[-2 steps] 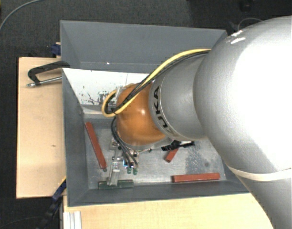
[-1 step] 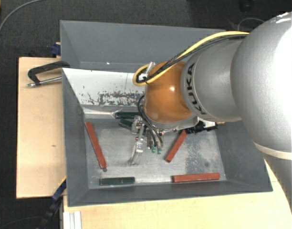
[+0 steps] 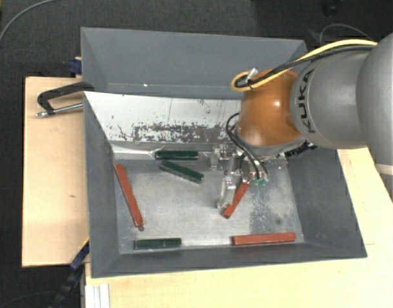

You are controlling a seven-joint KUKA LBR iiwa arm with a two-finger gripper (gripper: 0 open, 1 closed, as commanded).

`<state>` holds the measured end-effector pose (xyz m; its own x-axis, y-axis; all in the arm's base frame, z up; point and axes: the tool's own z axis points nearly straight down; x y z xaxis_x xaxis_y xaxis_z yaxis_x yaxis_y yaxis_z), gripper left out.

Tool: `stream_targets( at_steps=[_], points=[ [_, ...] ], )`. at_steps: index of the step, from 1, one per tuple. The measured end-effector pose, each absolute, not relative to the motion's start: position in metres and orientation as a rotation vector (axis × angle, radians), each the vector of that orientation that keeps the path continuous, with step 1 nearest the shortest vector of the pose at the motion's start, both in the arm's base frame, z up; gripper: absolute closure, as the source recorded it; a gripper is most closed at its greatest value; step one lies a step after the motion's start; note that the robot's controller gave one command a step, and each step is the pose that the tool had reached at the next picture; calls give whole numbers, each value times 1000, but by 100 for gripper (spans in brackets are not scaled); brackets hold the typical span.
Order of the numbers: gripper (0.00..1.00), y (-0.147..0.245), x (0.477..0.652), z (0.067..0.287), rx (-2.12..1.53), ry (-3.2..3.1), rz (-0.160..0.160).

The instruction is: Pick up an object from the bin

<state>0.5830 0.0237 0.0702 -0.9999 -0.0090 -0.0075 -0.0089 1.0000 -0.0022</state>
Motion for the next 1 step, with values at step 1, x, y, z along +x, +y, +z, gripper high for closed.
stream_targets(
  at_steps=[1],
  points=[
    [0, 88, 596, 71, -263, 3123, 5]
  ],
)
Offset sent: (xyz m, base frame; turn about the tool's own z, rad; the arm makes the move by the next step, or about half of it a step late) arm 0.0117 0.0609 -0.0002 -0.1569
